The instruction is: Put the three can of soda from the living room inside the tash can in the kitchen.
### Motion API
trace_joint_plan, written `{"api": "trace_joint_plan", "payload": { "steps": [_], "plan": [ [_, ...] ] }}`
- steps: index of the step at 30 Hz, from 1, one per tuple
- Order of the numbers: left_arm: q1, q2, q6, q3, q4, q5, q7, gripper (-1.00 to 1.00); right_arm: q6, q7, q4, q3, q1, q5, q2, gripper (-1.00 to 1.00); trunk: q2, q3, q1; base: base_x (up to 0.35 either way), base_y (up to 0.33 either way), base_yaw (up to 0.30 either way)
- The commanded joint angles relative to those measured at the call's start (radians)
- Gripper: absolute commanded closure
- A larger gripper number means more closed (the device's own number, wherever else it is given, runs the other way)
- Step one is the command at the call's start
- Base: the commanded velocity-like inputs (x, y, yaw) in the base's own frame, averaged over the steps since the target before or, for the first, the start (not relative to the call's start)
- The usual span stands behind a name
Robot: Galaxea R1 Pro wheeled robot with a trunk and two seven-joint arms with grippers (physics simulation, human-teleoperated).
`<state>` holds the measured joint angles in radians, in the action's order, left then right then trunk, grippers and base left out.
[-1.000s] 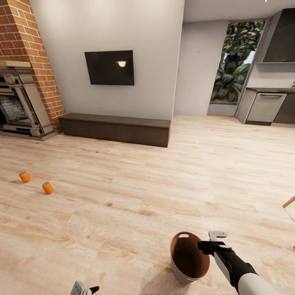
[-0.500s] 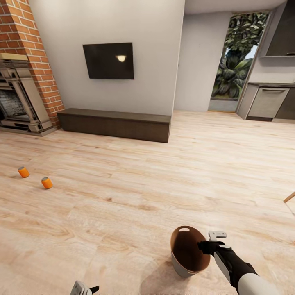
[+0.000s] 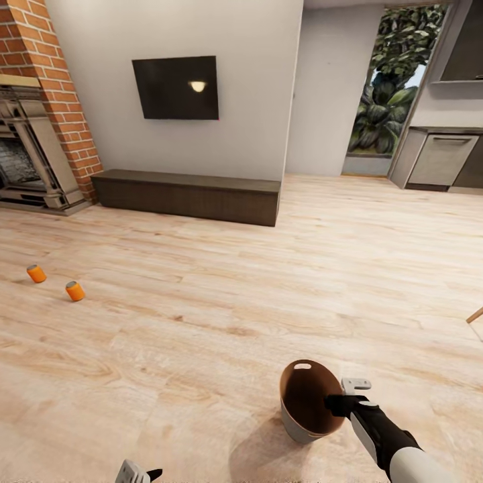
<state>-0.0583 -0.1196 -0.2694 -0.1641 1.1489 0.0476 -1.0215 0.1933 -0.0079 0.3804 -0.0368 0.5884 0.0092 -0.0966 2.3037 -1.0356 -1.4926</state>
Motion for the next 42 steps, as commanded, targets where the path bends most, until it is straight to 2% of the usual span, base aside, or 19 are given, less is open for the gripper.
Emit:
{"api": "trace_joint_plan", "payload": {
  "steps": [1,12,28,33,42],
  "plan": [
    [0.0,0.0,0.0,0.0,0.0,0.0,0.0,-1.0,0.0,0.0,0.0,0.0,0.0,0.0,0.0,-1.0,0.007,-0.005,-0.004,0.0,0.0,0.0],
    [0.0,0.0,-0.001,0.0,0.0,0.0,0.0,-1.0,0.0,0.0,0.0,0.0,0.0,0.0,0.0,-1.0,0.084,-0.057,-0.046,0.0,0.0,0.0],
    [0.0,0.0,0.0,0.0,0.0,0.0,0.001,-1.0,0.0,0.0,0.0,0.0,0.0,0.0,0.0,-1.0,0.084,-0.075,-0.046,0.0,0.0,0.0],
    [0.0,0.0,0.0,0.0,0.0,0.0,0.0,-1.0,0.0,0.0,0.0,0.0,0.0,0.0,0.0,-1.0,0.119,-0.095,-0.065,0.0,0.0,0.0],
    [0.0,0.0,0.0,0.0,0.0,0.0,0.0,-1.0,0.0,0.0,0.0,0.0,0.0,0.0,0.0,-1.0,0.119,-0.103,-0.065,0.0,0.0,0.0]
  ]
}}
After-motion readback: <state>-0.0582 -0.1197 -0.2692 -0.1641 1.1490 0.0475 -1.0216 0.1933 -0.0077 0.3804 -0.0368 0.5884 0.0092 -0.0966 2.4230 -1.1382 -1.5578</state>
